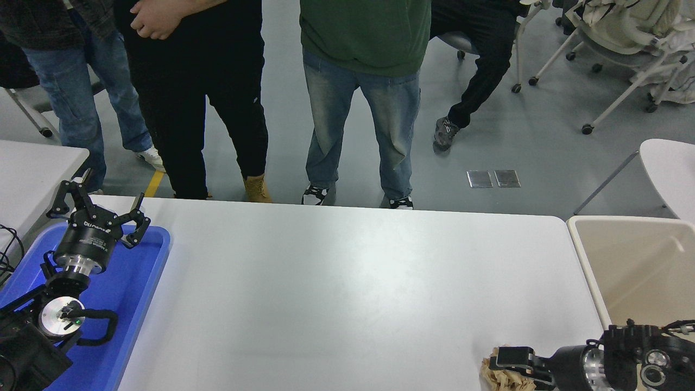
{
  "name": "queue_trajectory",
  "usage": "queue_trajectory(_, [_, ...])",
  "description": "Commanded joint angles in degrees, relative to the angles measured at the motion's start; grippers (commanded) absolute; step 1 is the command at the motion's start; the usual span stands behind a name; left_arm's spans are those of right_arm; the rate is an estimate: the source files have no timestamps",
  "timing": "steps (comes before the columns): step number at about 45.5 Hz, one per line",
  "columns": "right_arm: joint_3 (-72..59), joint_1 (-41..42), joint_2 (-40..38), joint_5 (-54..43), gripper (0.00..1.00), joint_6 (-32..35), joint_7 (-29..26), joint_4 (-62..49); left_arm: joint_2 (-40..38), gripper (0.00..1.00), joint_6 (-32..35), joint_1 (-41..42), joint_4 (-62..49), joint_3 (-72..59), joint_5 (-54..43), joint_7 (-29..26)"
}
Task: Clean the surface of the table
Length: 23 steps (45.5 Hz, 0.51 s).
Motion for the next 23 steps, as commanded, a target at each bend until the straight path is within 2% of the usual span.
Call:
queue_trajectory(1, [-1.0, 0.5, 2.7, -0.2, 1.0, 0.0, 0.0, -1.6, 0.0, 1.0, 0.0, 0.0, 0.0, 0.0, 0.0, 0.0])
queue_trajectory(7, [-1.8, 0.7, 3.4, -2.2, 0.97, 0.0, 0.0, -1.8, -0.1, 1.0, 0.0, 0.0, 0.0, 0.0, 0.0, 0.0])
queue_trajectory(12, [-2.1, 0.8, 4.2, -4.7, 0.86, 0.1, 0.0, -2.5, 0.0, 1.0, 0.0, 0.0, 0.0, 0.0, 0.0, 0.0])
queue_trajectory(23, [-2.1, 2.6, 4.4, -6.1, 0.43, 0.4, -2.8, -3.8, 0.0, 1.0, 0.0, 0.0, 0.0, 0.0, 0.0, 0.0])
